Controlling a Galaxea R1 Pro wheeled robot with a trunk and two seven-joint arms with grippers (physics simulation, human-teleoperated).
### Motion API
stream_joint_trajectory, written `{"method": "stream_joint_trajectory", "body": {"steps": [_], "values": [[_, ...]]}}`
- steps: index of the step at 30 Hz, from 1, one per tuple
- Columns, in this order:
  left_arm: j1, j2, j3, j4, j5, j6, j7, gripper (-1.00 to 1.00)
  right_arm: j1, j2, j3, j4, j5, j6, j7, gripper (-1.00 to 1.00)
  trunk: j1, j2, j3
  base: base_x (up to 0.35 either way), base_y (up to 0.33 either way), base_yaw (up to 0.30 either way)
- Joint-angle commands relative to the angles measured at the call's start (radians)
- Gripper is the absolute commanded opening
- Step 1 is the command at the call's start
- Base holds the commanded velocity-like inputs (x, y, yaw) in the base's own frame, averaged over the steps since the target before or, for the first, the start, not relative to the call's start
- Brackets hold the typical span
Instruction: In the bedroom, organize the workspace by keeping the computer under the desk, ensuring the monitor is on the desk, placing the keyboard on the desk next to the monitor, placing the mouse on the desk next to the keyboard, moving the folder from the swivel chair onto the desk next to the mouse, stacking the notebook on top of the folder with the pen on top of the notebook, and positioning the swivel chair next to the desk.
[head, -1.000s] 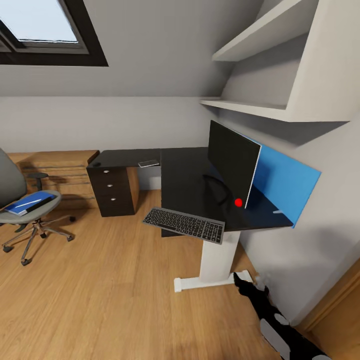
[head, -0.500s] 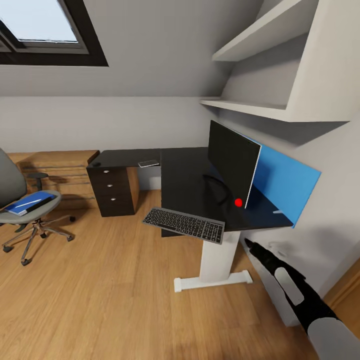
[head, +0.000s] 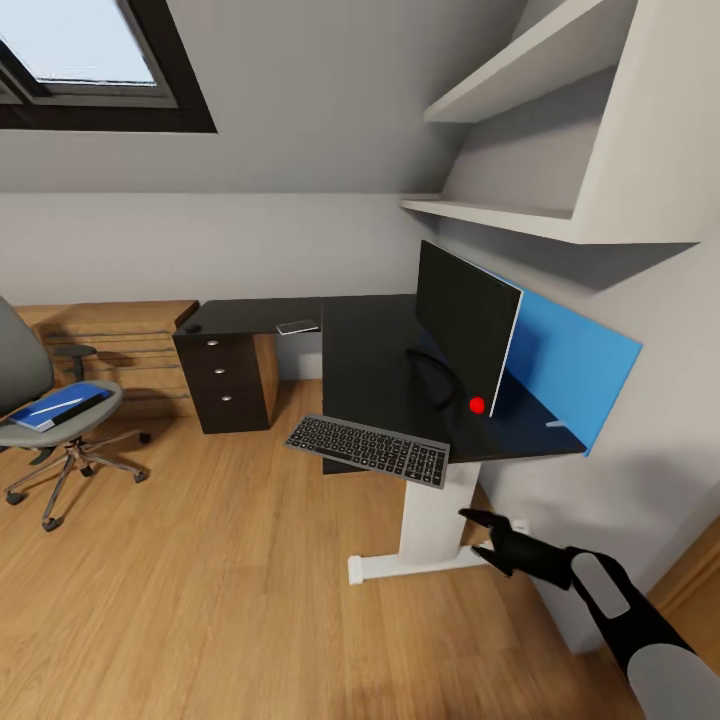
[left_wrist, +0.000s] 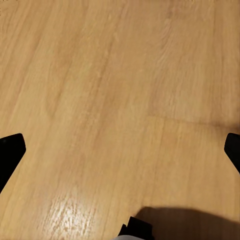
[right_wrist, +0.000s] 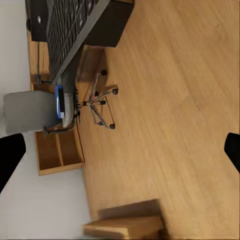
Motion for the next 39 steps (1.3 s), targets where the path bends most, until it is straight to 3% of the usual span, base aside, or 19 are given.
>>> {"method": "stream_joint_trajectory", "body": {"steps": [1, 6, 15, 21, 23, 27, 30, 34, 39], "values": [[-0.001, -0.001, 0.0, 0.0, 0.003, -0.003, 0.001, 1.0, 0.0, -0.003, -0.007, 0.007, -0.001, 0.037, 0.029, 1.0, 0.0, -0.001, -0.001, 0.0, 0.0, 0.0], [-0.001, -0.002, -0.001, 0.0, 0.003, -0.004, 0.001, 1.0, 0.0, -0.008, -0.011, 0.016, -0.003, 0.07, 0.077, 1.0, 0.0, -0.001, -0.001, 0.0, 0.0, 0.0], [-0.001, -0.001, -0.004, 0.0, 0.0, -0.003, 0.001, 1.0, 0.0, -0.01, -0.011, 0.018, -0.002, 0.034, 0.09, 1.0, 0.0, -0.001, -0.001, 0.235, 0.0, 0.0], [0.0, 0.001, -0.002, -0.004, 0.001, -0.003, 0.001, 1.0, 0.0, -0.01, -0.012, 0.019, -0.001, -0.034, 0.09, 1.0, 0.0, -0.001, -0.001, 0.319, 0.0, 0.0], [0.0, 0.01, -0.001, -0.023, 0.003, -0.003, 0.001, 1.0, 0.0, -0.009, -0.012, 0.019, -0.001, -0.041, 0.089, 1.0, 0.0, -0.001, -0.001, 0.321, 0.0, 0.0], [0.0, 0.055, 0.009, -0.079, 0.024, 0.002, -0.004, 1.0, 0.0, -0.008, -0.012, 0.02, -0.001, -0.049, 0.088, 1.0, 0.0, -0.001, -0.001, 0.319, 0.0, 0.0], [-0.001, 0.064, 0.011, -0.121, 0.045, 0.002, -0.007, 1.0, 0.0, -0.007, -0.011, 0.021, -0.001, -0.05, 0.089, 1.0, 0.0, -0.001, -0.001, 0.188, 0.0, 0.0], [-0.001, 0.062, 0.012, -0.156, 0.051, 0.003, -0.006, 1.0, 0.0, -0.008, -0.011, 0.021, -0.002, -0.05, 0.089, 1.0, 0.0, -0.001, -0.001, 0.043, 0.0, 0.0], [-0.001, 0.042, 0.016, -0.169, 0.055, 0.005, -0.002, 1.0, 0.0, -0.01, -0.013, 0.022, -0.002, -0.05, 0.09, 1.0, 0.019, -0.036, -0.017, 0.008, 0.0, 0.0]]}}
